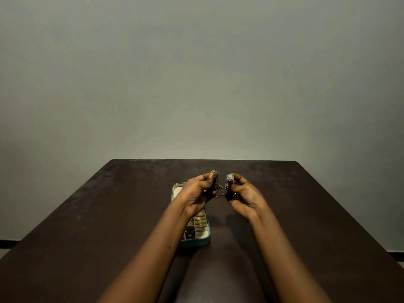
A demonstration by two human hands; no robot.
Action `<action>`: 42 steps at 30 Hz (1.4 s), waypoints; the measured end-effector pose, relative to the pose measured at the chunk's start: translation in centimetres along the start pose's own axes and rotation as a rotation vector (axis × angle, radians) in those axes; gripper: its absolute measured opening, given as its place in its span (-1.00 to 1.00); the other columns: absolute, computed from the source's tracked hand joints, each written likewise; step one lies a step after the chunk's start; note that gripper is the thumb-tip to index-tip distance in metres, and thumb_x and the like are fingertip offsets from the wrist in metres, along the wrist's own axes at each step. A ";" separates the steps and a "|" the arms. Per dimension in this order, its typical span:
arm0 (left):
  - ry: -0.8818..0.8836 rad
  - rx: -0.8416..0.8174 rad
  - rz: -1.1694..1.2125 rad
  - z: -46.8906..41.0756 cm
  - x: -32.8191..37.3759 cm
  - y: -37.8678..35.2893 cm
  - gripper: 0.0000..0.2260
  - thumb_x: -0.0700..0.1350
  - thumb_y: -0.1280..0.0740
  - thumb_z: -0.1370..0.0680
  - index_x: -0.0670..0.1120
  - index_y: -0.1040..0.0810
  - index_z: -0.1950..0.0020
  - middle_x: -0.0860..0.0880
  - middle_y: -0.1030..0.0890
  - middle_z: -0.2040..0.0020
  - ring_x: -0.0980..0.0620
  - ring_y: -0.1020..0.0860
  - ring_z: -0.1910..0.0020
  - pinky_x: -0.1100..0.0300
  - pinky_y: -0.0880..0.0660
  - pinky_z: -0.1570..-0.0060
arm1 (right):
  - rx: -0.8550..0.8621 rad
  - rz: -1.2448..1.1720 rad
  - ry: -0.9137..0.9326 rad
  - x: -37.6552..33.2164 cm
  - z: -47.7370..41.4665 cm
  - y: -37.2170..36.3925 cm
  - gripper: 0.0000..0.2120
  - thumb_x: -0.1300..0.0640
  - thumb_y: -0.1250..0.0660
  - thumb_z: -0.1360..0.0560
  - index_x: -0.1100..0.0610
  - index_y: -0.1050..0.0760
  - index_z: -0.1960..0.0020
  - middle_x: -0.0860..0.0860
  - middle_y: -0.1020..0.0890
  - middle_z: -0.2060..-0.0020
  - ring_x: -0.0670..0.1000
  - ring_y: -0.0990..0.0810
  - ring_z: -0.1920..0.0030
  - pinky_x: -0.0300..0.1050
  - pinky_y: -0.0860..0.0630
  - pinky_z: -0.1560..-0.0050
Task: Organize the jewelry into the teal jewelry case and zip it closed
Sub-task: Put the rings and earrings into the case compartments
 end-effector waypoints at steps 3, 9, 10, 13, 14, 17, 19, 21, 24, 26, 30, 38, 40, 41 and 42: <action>0.062 -0.039 0.080 1.1 0.4 0.1 -0.80 -0.30 -0.19 -0.57 -0.14 -0.54 0.18 0.01 -0.61 0.39 0.11 -0.55 0.43 0.31 -0.49 0.41 | -0.024 -0.101 -0.068 0.9 0.8 -1.4 -0.68 0.46 -0.04 -0.54 0.17 -0.44 0.23 0.03 -0.60 0.51 -0.06 -0.60 0.54 -0.27 -0.53 0.52; 0.181 -0.028 0.137 2.8 0.5 1.0 -0.79 -0.30 -0.15 -0.56 -0.20 -0.55 0.16 -0.07 -0.61 0.38 0.10 -0.57 0.45 0.30 -0.51 0.40 | -0.074 -0.091 -0.110 2.0 1.9 -3.2 -0.59 0.45 -0.09 -0.51 0.17 -0.57 0.34 0.08 -0.63 0.41 0.02 -0.60 0.34 -0.18 -0.59 0.31; 0.189 -0.020 0.130 2.9 0.5 1.2 -0.80 -0.31 -0.14 -0.56 -0.20 -0.54 0.15 -0.07 -0.61 0.38 0.11 -0.56 0.46 0.32 -0.48 0.43 | -0.079 -0.081 -0.107 2.0 2.1 -3.4 -0.58 0.46 -0.09 -0.51 0.18 -0.57 0.35 0.09 -0.63 0.41 0.03 -0.59 0.34 -0.19 -0.59 0.34; 0.208 -0.003 0.160 3.3 0.5 1.8 -0.81 -0.33 -0.14 -0.55 -0.22 -0.53 0.15 -0.08 -0.60 0.38 0.11 -0.55 0.48 0.35 -0.46 0.51 | -0.100 -0.046 -0.083 1.5 2.6 -4.3 -0.64 0.46 -0.07 -0.53 0.19 -0.49 0.29 0.05 -0.62 0.49 -0.01 -0.62 0.46 -0.23 -0.57 0.47; 0.214 -0.003 0.177 3.3 0.4 1.9 -0.80 -0.33 -0.13 -0.54 -0.23 -0.53 0.14 -0.09 -0.60 0.37 0.10 -0.55 0.48 0.35 -0.46 0.51 | -0.109 -0.020 -0.073 1.4 2.8 -4.6 -0.66 0.46 -0.07 -0.53 0.18 -0.47 0.27 0.02 -0.60 0.52 -0.05 -0.61 0.49 -0.26 -0.54 0.50; 0.227 -0.002 0.208 3.7 0.5 2.2 -0.77 -0.36 -0.12 -0.52 -0.26 -0.55 0.18 -0.11 -0.60 0.37 0.09 -0.56 0.48 0.33 -0.49 0.49 | -0.152 0.033 -0.050 1.2 3.3 -5.6 -0.69 0.45 -0.05 -0.54 0.18 -0.44 0.22 -0.01 -0.58 0.55 -0.08 -0.60 0.52 -0.28 -0.53 0.50; 0.231 -0.007 0.230 4.0 0.5 2.4 -0.73 -0.35 -0.12 -0.53 -0.28 -0.58 0.24 -0.13 -0.60 0.38 0.07 -0.57 0.49 0.31 -0.52 0.46 | -0.180 0.051 -0.038 1.2 3.5 -6.2 -0.70 0.46 -0.05 -0.54 0.19 -0.44 0.22 0.00 -0.58 0.54 -0.07 -0.62 0.48 -0.26 -0.56 0.45; 0.221 -0.012 0.234 4.2 0.6 2.6 -0.70 -0.33 -0.14 -0.54 -0.27 -0.61 0.28 -0.13 -0.60 0.38 0.05 -0.58 0.47 0.29 -0.54 0.43 | -0.193 0.078 -0.032 1.4 3.6 -6.6 -0.71 0.46 -0.06 -0.53 0.20 -0.44 0.21 0.00 -0.60 0.52 -0.08 -0.62 0.46 -0.26 -0.57 0.41; 0.183 -0.004 0.195 4.5 0.9 3.2 -0.70 -0.29 -0.17 -0.56 -0.22 -0.62 0.29 -0.11 -0.61 0.37 0.04 -0.58 0.45 0.26 -0.55 0.40 | -0.204 0.126 -0.029 1.8 3.8 -6.9 -0.71 0.46 -0.07 -0.53 0.20 -0.44 0.21 0.00 -0.62 0.50 -0.09 -0.61 0.47 -0.28 -0.54 0.45; 0.173 -0.002 0.141 4.8 1.0 3.5 -0.71 -0.26 -0.19 -0.56 -0.17 -0.62 0.29 -0.08 -0.61 0.38 0.06 -0.57 0.45 0.27 -0.54 0.43 | -0.210 0.140 -0.033 2.1 3.8 -6.9 -0.71 0.48 -0.06 -0.52 0.21 -0.44 0.21 0.00 -0.62 0.50 -0.10 -0.61 0.48 -0.30 -0.51 0.48; 0.160 0.016 0.042 5.3 1.1 4.6 -0.74 -0.24 -0.23 -0.55 -0.12 -0.60 0.29 -0.04 -0.57 0.33 0.06 -0.49 0.32 0.22 -0.41 0.26 | -0.201 0.219 -0.021 3.3 3.4 -6.7 -0.68 0.53 -0.07 -0.50 0.21 -0.45 0.23 -0.01 -0.61 0.49 -0.09 -0.57 0.45 -0.27 -0.50 0.45; 0.126 0.104 -0.100 5.2 0.1 8.1 -0.81 -0.33 -0.22 -0.56 -0.15 -0.55 0.18 0.00 -0.57 0.38 0.14 -0.42 0.41 0.32 -0.36 0.34 | -0.168 0.559 0.066 6.0 3.0 -5.4 -0.69 0.52 -0.18 -0.46 0.21 -0.49 0.30 0.00 -0.57 0.41 -0.05 -0.50 0.31 -0.29 -0.50 0.32; 0.135 0.132 -0.120 5.1 -0.4 8.8 -0.82 -0.35 -0.22 -0.55 -0.17 -0.55 0.17 -0.01 -0.57 0.34 0.12 -0.37 0.37 0.31 -0.33 0.30 | -0.161 0.650 0.078 6.6 2.9 -4.9 -0.70 0.52 -0.19 -0.46 0.20 -0.50 0.31 -0.01 -0.59 0.38 -0.05 -0.52 0.27 -0.28 -0.52 0.27; 0.140 0.143 -0.130 5.1 -0.7 9.1 -0.82 -0.35 -0.22 -0.55 -0.18 -0.55 0.16 0.00 -0.58 0.37 0.13 -0.37 0.37 0.32 -0.34 0.32 | -0.160 0.690 0.081 6.9 3.0 -4.7 -0.70 0.51 -0.20 -0.46 0.20 -0.51 0.31 0.01 -0.59 0.33 -0.04 -0.53 0.23 -0.25 -0.53 0.21; 0.147 0.154 -0.137 5.1 -1.0 9.3 -0.82 -0.35 -0.22 -0.56 -0.18 -0.55 0.16 0.01 -0.59 0.40 0.14 -0.40 0.39 0.33 -0.36 0.35 | -0.157 0.720 0.083 7.2 3.0 -4.5 -0.70 0.50 -0.20 -0.46 0.19 -0.51 0.31 0.04 -0.60 0.28 -0.01 -0.54 0.18 -0.20 -0.52 0.15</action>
Point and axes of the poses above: each hand's wrist, its own z-axis away from the middle knuckle, its own y-axis out of the back of the hand, x = y × z, the point moved 8 cm from there along -z, towards the middle knuckle
